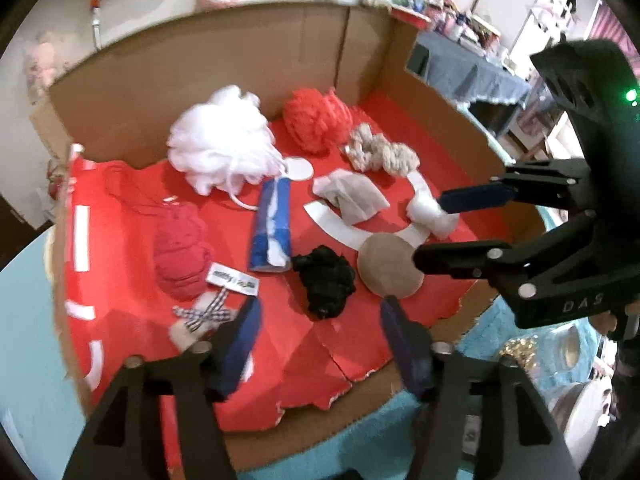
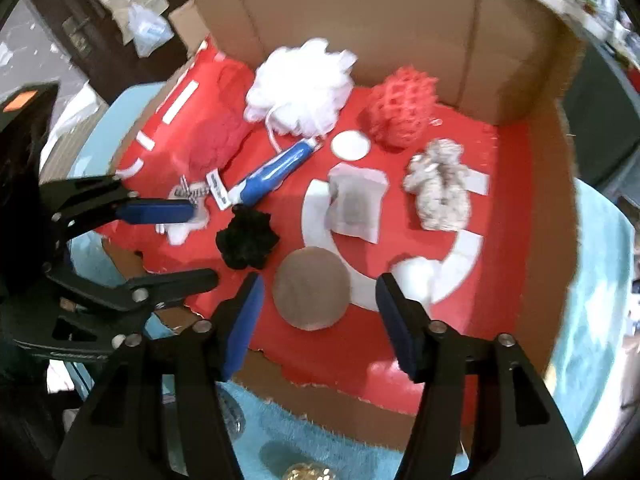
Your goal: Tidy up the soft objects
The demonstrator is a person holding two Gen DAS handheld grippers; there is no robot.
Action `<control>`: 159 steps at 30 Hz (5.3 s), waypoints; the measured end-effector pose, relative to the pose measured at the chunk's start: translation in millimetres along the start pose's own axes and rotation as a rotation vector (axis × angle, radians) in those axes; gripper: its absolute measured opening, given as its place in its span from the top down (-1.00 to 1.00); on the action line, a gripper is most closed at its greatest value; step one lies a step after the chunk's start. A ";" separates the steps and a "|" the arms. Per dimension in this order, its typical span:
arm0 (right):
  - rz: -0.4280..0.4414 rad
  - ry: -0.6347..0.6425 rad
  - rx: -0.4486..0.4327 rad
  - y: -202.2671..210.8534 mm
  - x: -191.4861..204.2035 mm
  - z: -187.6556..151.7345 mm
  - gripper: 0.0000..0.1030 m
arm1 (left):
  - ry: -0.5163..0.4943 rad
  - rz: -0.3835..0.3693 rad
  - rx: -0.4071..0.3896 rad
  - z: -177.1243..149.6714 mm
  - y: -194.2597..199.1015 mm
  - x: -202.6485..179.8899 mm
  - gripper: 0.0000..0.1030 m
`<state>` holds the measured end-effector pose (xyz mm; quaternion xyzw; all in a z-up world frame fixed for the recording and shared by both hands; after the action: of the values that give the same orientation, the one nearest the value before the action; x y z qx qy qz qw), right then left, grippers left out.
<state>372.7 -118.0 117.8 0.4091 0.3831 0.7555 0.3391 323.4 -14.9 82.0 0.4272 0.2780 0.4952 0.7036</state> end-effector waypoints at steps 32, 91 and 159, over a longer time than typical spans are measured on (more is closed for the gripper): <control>-0.182 -0.205 -0.144 19.3 -7.8 -49.4 -0.49 | 0.314 0.252 -0.061 -38.9 15.7 19.0 -1.00; -0.205 -0.206 -0.162 19.3 -7.2 -51.7 -0.49 | 0.295 0.323 -0.018 -35.7 4.6 14.8 -1.00; -0.244 -0.055 -0.448 144.4 65.3 -123.7 -0.80 | 0.351 0.322 -0.318 -114.8 139.7 -12.3 -1.00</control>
<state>206.9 -170.1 218.8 0.2950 0.2432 0.7637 0.5202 161.4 31.2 148.9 0.2581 0.2430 0.7042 0.6152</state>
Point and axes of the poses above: each gripper's, at about its wrist camera, not at the fingertips, and y roughly against the way its jaws point, x to its left, z to its top, the point moved 1 cm from there along -y, roughly the way its jaws point, and after that the axes turned 10 degrees about z, right-handed, at the moved point
